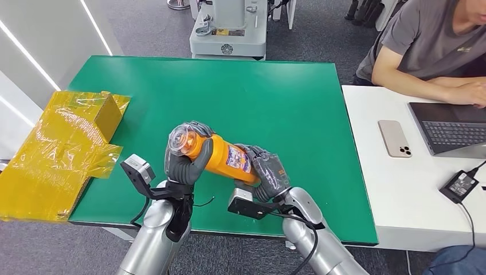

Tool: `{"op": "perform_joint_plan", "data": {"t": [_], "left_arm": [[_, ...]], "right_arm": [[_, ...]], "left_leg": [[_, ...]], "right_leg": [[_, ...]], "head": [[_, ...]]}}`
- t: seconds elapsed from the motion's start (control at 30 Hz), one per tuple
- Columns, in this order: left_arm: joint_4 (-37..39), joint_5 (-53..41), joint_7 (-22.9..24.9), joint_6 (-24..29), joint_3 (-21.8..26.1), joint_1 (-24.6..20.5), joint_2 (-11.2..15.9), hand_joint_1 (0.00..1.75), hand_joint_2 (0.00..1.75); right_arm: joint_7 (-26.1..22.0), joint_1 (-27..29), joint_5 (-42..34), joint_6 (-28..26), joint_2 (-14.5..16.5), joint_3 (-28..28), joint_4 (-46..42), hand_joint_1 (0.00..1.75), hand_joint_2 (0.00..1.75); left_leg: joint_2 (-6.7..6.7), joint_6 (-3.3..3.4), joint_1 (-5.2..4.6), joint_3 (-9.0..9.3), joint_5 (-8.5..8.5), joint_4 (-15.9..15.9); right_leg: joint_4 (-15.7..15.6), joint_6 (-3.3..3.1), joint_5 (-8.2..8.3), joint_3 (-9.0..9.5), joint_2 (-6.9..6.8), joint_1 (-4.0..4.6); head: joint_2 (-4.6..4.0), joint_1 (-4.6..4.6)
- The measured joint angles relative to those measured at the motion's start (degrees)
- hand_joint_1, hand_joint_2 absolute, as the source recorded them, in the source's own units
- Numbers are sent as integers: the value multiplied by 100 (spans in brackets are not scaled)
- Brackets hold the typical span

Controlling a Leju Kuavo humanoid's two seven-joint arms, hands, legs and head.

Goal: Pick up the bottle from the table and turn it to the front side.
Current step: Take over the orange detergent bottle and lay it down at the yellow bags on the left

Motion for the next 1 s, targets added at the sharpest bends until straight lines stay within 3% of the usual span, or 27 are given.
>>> {"op": "perform_joint_plan", "data": {"t": [0.2,0.23,0.33,0.37,1.0], "left_arm": [[0,66,17,31,0,1,0,175,175],[0,85,19,38,0,1,1,175,175],[0,117,19,54,0,1,2,175,175],[0,125,19,60,0,1,2,175,175],[-4,233,48,276,35,-8,4,175,175]], "right_arm": [[-3,23,-7,-42,-1,-2,-22,175,175],[-4,30,-11,-65,-2,-3,-33,161,175],[-13,55,-36,-120,-12,-4,-69,31,175],[-23,65,-60,-137,-15,-4,-86,0,175],[-1,328,-1018,-830,9,17,-905,0,175]], "left_leg": [[0,0,0,0,0,0],[0,0,0,0,0,0],[0,0,0,0,0,0],[-1,0,0,-1,0,0],[-2,0,0,-2,0,0]], "right_leg": [[0,0,0,0,0,0],[0,0,0,0,0,0],[0,0,0,1,-1,0],[0,0,0,1,-1,0],[1,0,0,0,-3,0]], "head": [[0,1],[0,0],[0,1],[0,1],[0,0]]}}
